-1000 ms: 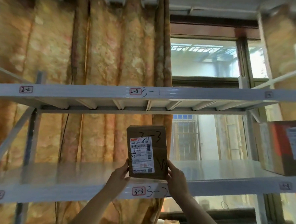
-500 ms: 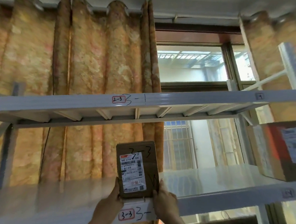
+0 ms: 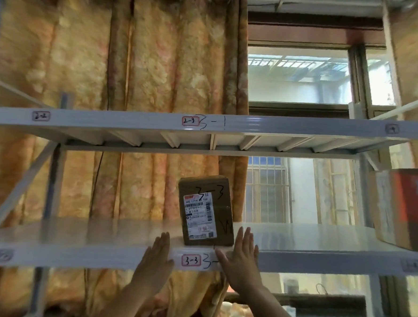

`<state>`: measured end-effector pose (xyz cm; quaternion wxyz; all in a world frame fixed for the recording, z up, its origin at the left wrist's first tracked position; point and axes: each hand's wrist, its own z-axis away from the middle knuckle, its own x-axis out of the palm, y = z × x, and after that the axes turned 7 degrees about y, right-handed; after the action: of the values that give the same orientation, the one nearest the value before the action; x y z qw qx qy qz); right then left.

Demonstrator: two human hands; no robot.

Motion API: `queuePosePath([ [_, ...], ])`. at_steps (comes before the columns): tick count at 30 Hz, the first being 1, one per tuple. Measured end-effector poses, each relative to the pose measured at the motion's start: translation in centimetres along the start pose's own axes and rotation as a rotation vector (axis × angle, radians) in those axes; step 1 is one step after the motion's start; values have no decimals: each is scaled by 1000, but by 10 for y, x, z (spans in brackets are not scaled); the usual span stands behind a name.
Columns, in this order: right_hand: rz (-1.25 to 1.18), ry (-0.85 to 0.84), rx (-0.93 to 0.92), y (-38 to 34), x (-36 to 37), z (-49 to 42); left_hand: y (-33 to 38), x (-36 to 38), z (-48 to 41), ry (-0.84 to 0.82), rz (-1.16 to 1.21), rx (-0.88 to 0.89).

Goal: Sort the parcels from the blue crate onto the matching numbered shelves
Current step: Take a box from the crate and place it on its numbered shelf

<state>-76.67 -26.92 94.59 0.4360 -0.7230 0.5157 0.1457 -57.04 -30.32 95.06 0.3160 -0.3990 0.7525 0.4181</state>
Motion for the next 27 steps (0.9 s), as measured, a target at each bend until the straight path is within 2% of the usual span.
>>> queuePosePath([
  [3, 45, 177, -283, -28, -14, 14, -21, -13, 13, -7, -169, 25],
  [5, 82, 159, -456, -60, -23, 20, -38, -32, 18, -14, -273, 18],
  [8, 129, 3, -581, -114, -25, 23, -62, -78, 35, -12, -386, -33],
  [11, 121, -206, -602, -166, -13, 29, -93, -135, 66, -7, -405, -182],
  [14, 99, -387, -658, -216, 14, 49, -137, -189, 120, 75, -442, -349],
  [19, 88, -559, -820, -300, 66, 104, -208, -255, 230, 180, -445, -645],
  [22, -1, -619, -957, -352, 96, 153, -240, -283, 309, 229, -489, -837],
  [27, -109, -805, -1065, -416, 118, 252, -285, -302, 439, 106, -596, -1096],
])
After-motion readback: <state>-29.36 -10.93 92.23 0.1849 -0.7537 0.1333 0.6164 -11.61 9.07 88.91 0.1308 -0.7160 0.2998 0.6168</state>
